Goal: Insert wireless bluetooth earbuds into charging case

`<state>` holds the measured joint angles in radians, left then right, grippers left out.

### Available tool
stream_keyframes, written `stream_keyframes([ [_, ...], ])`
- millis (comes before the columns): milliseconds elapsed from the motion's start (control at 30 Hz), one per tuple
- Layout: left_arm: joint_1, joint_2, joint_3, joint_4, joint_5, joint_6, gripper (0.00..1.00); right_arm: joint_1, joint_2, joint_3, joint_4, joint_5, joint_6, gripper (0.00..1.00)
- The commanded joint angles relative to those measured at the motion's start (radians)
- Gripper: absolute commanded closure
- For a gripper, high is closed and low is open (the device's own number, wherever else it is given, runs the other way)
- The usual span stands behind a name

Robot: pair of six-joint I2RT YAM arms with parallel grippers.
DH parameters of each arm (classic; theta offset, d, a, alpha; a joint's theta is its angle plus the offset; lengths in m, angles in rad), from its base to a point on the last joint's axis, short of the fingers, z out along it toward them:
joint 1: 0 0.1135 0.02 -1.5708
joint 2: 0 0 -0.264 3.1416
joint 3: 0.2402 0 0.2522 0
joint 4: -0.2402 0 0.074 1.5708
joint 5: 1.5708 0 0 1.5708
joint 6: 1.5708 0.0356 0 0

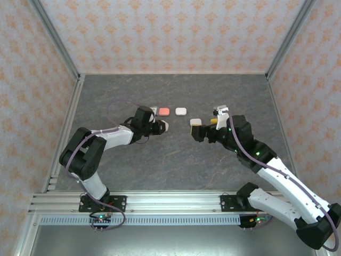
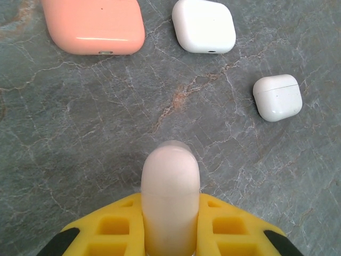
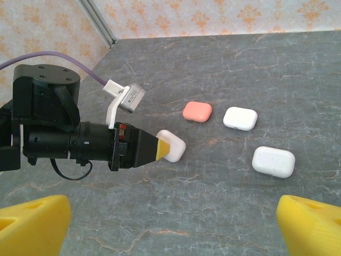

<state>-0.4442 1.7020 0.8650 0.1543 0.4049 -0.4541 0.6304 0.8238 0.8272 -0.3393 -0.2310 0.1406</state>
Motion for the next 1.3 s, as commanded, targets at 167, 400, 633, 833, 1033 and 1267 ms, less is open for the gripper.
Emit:
stream_keyframes([
  [167,0.007,0.045,0.038,0.033,0.014,-0.005,0.91,0.003,-0.01,-0.012,-0.014,0.023,-0.013,0.01],
  [400,0.009,0.066,0.033,0.03,0.002,0.005,0.72,0.004,-0.014,-0.014,-0.041,0.041,-0.013,0.01],
  [633,0.021,0.032,-0.002,0.041,-0.031,0.026,0.56,0.002,-0.014,-0.015,-0.07,0.081,-0.012,0.01],
  [833,0.03,-0.103,-0.044,0.007,-0.094,0.06,0.49,-0.013,-0.039,-0.041,-0.052,0.176,0.015,0.01],
  [1033,0.049,-0.337,-0.081,-0.098,-0.215,0.145,0.43,-0.048,-0.094,-0.059,-0.05,0.344,0.019,0.01],
  [1267,0.088,-0.626,-0.135,-0.164,-0.414,0.246,0.28,-0.109,-0.137,-0.077,-0.003,0.669,-0.018,0.01],
])
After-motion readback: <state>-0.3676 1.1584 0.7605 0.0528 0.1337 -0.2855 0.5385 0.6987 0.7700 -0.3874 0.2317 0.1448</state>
